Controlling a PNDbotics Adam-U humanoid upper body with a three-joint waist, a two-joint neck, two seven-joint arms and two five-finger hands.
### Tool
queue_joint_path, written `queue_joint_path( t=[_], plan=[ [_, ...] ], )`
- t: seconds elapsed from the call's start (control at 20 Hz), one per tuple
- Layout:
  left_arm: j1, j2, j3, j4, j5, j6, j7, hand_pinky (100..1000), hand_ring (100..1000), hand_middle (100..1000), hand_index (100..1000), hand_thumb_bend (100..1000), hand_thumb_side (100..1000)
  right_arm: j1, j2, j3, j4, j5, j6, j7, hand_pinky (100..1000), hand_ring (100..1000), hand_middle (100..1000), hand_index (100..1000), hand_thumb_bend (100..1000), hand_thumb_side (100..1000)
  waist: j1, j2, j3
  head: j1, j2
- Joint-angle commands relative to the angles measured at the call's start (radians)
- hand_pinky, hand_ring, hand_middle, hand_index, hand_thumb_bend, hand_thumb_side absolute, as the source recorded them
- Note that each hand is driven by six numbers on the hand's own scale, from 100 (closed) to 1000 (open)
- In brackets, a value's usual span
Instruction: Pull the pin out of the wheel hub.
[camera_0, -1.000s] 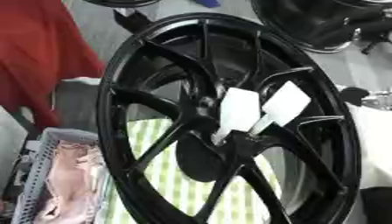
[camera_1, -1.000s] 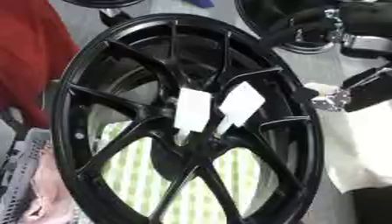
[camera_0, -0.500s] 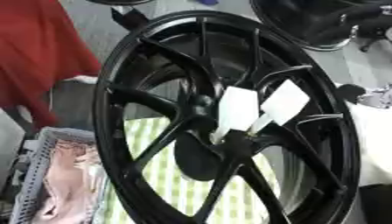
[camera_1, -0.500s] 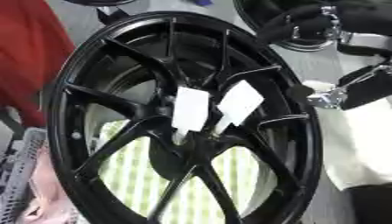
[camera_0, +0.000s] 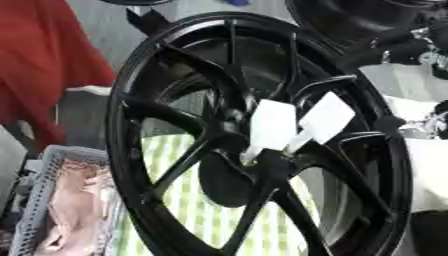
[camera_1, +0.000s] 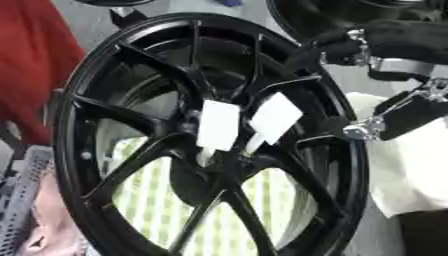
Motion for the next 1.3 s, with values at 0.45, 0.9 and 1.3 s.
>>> queue_joint_path(
  t=[0.45, 0.9, 1.3],
  plan=[
    [-0.008, 0.020, 0.002, -0.015, -0.004, 0.000, -0.006, 1000, 765, 775, 873, 100, 813, -0.010, -0.005, 0.027, -0.006, 0.024, 0.010, 0.037, 923, 936, 883, 950, 355, 100, 0.005, -0.011, 0.007, -0.011, -0.018],
    [-0.010, 0.015, 0.001, -0.015, -0.005, 0.002, -0.009, 1000, 765, 775, 873, 100, 814, -0.017, 0.008, 0.049, -0.006, 0.028, 0.027, 0.038, 919, 932, 874, 940, 341, 100, 0.005, -0.004, 0.010, -0.015, -0.021],
    [-0.011, 0.012, 0.000, -0.015, -0.008, 0.002, -0.011, 1000, 764, 774, 873, 100, 815, -0.019, 0.017, 0.057, -0.006, 0.031, 0.045, 0.029, 910, 925, 857, 927, 293, 100, 0.005, 0.004, 0.014, -0.019, -0.025]
  ],
)
